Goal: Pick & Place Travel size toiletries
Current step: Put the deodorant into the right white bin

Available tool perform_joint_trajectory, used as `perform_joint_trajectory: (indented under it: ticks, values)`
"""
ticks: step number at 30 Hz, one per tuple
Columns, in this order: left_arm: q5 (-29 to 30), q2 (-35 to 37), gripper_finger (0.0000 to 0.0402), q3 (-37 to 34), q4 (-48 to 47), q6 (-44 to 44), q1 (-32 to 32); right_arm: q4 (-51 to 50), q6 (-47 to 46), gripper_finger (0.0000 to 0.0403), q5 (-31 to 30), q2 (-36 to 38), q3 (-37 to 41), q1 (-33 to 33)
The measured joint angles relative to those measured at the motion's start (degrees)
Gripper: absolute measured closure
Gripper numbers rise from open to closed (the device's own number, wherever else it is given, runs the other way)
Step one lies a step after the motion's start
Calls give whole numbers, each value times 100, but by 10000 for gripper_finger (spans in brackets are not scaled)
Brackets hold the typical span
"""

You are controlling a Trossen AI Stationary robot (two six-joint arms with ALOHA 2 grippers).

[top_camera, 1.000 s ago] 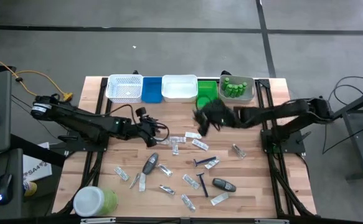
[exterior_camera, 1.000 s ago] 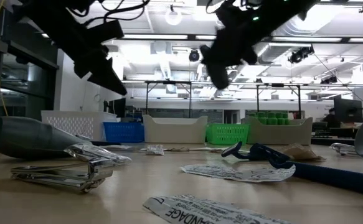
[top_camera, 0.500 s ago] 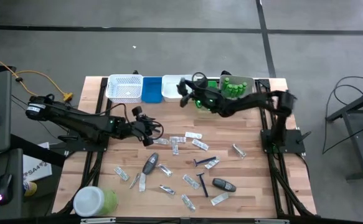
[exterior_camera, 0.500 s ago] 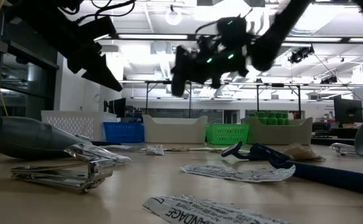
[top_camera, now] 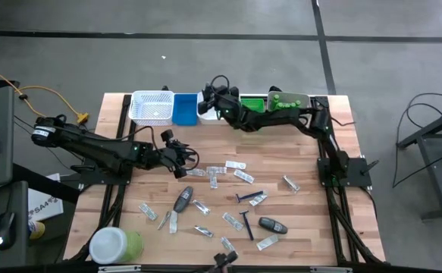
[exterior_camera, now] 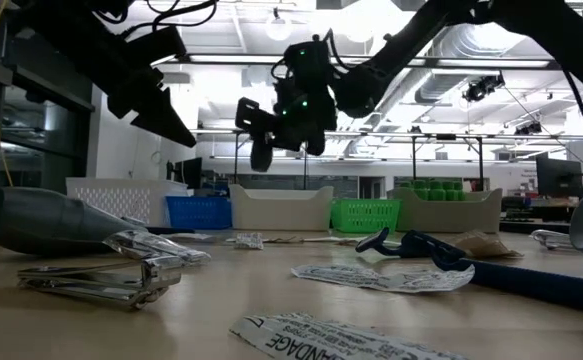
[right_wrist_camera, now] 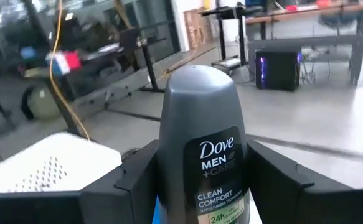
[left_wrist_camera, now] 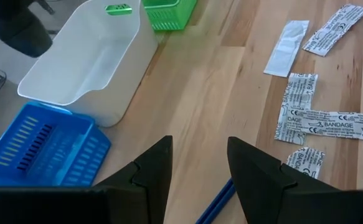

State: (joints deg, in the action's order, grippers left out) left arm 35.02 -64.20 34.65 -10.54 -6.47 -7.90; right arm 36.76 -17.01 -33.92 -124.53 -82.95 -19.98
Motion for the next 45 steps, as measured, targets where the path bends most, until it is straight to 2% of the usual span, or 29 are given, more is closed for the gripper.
perform_joint_trajectory:
  ticks: [3, 9, 13, 20, 29, 34, 37, 41, 45]
  values:
    - [-6, 0, 249, 2, 0, 16, 0, 0, -603, 204, -183, -66, -1, 6]
    - [-8, 0, 249, 0, -6, 15, 0, -166, -848, 208, -526, -192, 1, 57]
    - [-26, 0, 249, 2, -7, 15, 0, -318, -834, 203, -464, -206, 1, 73]
    - [-109, 0, 249, 2, 2, 12, 0, -441, -831, 149, -435, -206, 1, 76]
    - [-112, 0, 249, 4, -6, 12, 0, -827, -489, 159, -329, 33, 16, 126]
    - [-149, 0, 249, 4, -16, 10, 0, -2006, -23, 168, -364, 769, 1, 338]
    - [-162, 0, 249, 4, -30, -9, 0, -3085, 265, 170, -356, 1271, 1, 492]
    - [-294, 0, 249, 4, -40, -31, 0, -4927, 340, 172, -333, 2058, 1, 706]
    - [-306, 0, 249, 4, -35, -30, 0, -6830, -119, 172, -49, 2756, 1, 975]
